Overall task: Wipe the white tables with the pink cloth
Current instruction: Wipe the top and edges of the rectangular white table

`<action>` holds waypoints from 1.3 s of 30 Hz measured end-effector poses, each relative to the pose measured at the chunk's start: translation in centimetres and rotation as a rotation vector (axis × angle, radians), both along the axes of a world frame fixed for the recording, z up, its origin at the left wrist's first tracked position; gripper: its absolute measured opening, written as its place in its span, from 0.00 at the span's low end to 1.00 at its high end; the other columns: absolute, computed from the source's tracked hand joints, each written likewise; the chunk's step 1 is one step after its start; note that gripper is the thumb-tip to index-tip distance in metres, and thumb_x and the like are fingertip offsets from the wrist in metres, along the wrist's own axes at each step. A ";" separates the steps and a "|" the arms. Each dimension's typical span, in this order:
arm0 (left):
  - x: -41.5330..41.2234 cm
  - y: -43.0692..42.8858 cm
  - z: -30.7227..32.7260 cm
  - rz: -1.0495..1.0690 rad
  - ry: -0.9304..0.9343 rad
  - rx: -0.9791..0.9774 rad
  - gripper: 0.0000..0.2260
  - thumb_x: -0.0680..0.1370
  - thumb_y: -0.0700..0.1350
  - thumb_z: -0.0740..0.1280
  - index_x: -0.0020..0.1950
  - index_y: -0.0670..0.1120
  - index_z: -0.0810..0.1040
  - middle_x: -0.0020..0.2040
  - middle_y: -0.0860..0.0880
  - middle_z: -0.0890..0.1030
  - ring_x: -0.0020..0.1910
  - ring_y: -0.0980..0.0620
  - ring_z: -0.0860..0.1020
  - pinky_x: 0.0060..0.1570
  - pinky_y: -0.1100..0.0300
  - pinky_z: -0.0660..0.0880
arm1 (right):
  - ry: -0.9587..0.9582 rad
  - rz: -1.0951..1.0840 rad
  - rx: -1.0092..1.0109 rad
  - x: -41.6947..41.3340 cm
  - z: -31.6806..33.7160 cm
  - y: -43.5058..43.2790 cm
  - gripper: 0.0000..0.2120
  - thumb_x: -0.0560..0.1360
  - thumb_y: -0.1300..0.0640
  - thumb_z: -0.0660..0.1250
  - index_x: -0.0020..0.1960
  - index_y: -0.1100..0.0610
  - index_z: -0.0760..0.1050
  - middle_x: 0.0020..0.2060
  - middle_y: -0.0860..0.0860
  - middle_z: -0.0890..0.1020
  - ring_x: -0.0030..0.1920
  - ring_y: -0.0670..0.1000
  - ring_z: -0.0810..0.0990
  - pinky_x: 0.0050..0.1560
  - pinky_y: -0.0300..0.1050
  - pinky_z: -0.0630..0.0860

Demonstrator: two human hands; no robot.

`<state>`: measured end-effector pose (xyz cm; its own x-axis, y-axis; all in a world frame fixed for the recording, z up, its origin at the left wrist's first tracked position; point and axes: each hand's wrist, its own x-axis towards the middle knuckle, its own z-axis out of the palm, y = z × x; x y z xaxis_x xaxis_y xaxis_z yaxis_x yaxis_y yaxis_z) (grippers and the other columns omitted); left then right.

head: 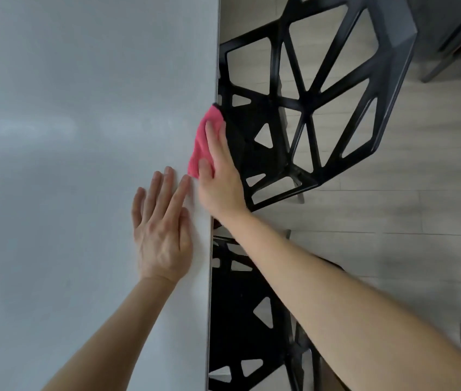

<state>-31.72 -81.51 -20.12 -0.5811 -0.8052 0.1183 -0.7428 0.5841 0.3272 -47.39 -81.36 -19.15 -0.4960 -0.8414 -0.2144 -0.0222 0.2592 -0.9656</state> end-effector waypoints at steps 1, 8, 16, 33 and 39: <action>0.0 0.0 -0.1 0.004 0.001 -0.003 0.26 0.85 0.40 0.55 0.85 0.51 0.68 0.87 0.48 0.62 0.88 0.49 0.56 0.84 0.37 0.54 | 0.010 -0.010 0.003 -1.9 -0.2 -2.3 0.31 0.89 0.61 0.56 0.89 0.45 0.52 0.89 0.45 0.47 0.85 0.50 0.59 0.77 0.39 0.65; 0.0 -0.2 -0.1 0.004 0.018 -0.019 0.26 0.85 0.41 0.55 0.84 0.50 0.71 0.86 0.48 0.64 0.87 0.49 0.57 0.83 0.36 0.56 | 0.001 0.019 -0.102 3.8 -0.5 5.7 0.30 0.90 0.60 0.56 0.89 0.46 0.52 0.88 0.42 0.47 0.86 0.44 0.54 0.82 0.40 0.59; 0.3 -0.1 -0.1 0.000 0.014 -0.019 0.27 0.84 0.38 0.56 0.84 0.51 0.70 0.87 0.49 0.63 0.87 0.49 0.57 0.84 0.37 0.55 | -0.019 0.037 -0.066 -0.5 0.0 0.2 0.30 0.91 0.57 0.55 0.89 0.46 0.50 0.89 0.45 0.45 0.84 0.42 0.52 0.81 0.38 0.59; -0.1 -0.2 0.5 0.008 0.023 -0.022 0.27 0.84 0.41 0.56 0.84 0.52 0.70 0.86 0.48 0.64 0.87 0.50 0.57 0.84 0.39 0.54 | 0.026 0.171 0.005 0.9 -1.0 3.2 0.32 0.91 0.59 0.54 0.89 0.44 0.44 0.88 0.45 0.39 0.87 0.49 0.51 0.76 0.37 0.56; -0.4 0.0 0.4 0.026 0.040 -0.040 0.26 0.84 0.42 0.57 0.83 0.53 0.71 0.86 0.48 0.66 0.87 0.50 0.58 0.85 0.41 0.54 | 0.055 0.135 -0.029 1.5 -1.0 3.5 0.32 0.90 0.60 0.53 0.89 0.45 0.44 0.88 0.46 0.40 0.87 0.47 0.50 0.73 0.32 0.58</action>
<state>-32.07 -81.55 -19.77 -0.5543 -0.8140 0.1734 -0.7448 0.5782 0.3332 -45.87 -77.89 -20.16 -0.3882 -0.9067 -0.1649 -0.1084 0.2226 -0.9689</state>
